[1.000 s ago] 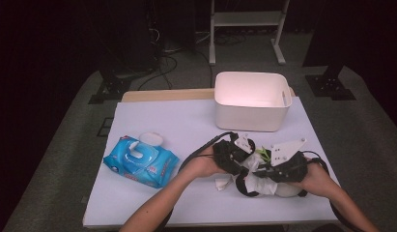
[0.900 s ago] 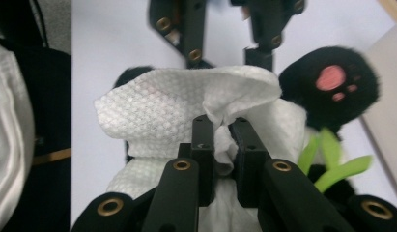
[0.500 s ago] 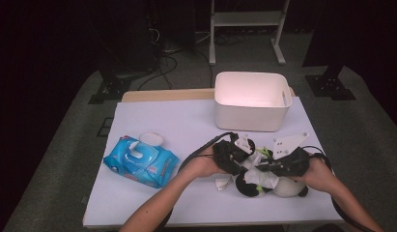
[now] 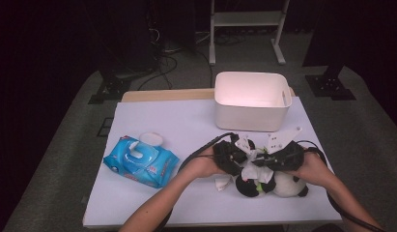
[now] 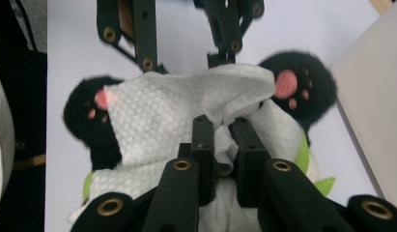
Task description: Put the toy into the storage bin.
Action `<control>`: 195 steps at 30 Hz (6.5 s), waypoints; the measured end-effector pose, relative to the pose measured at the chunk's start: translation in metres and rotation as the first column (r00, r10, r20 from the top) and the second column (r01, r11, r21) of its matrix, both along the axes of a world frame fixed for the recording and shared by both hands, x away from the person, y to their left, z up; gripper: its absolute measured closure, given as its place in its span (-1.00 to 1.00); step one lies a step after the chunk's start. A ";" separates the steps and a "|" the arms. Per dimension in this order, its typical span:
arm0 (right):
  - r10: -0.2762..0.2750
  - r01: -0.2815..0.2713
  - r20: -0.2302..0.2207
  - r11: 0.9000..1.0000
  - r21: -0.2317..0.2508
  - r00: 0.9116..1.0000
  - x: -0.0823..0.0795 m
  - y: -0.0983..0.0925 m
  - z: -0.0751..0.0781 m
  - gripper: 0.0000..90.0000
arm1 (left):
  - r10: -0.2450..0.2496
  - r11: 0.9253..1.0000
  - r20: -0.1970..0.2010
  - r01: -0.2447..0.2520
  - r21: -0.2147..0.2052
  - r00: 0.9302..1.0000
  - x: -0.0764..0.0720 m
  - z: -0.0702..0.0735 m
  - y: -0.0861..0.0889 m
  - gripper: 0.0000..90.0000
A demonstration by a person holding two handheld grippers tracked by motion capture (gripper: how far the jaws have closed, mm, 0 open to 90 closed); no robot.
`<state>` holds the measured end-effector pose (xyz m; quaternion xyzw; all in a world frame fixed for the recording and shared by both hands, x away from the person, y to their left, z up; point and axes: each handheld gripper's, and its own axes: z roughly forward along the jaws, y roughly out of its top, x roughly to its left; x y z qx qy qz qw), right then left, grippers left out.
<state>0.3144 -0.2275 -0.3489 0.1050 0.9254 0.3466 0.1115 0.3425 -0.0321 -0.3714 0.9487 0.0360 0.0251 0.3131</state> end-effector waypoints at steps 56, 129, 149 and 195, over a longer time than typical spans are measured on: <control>0.013 -0.012 -0.040 1.000 0.026 0.999 -0.016 -0.013 -0.008 0.82 | 0.036 0.998 0.013 -0.035 -0.043 0.999 0.007 0.027 0.016 0.12; 0.064 -0.065 0.019 0.995 0.078 0.998 -0.006 -0.001 0.036 0.82 | 0.004 0.997 -0.011 -0.005 -0.071 1.000 0.003 0.022 -0.001 0.21; 0.057 -0.055 -0.013 0.991 0.122 0.998 0.004 -0.003 0.039 0.81 | -0.018 0.996 -0.006 0.018 -0.092 1.000 -0.001 0.022 0.003 0.23; -0.077 0.081 -0.117 0.996 0.025 0.990 0.007 -0.064 0.013 0.80 | -0.027 0.994 0.007 0.028 -0.109 1.000 -0.003 0.029 0.014 0.27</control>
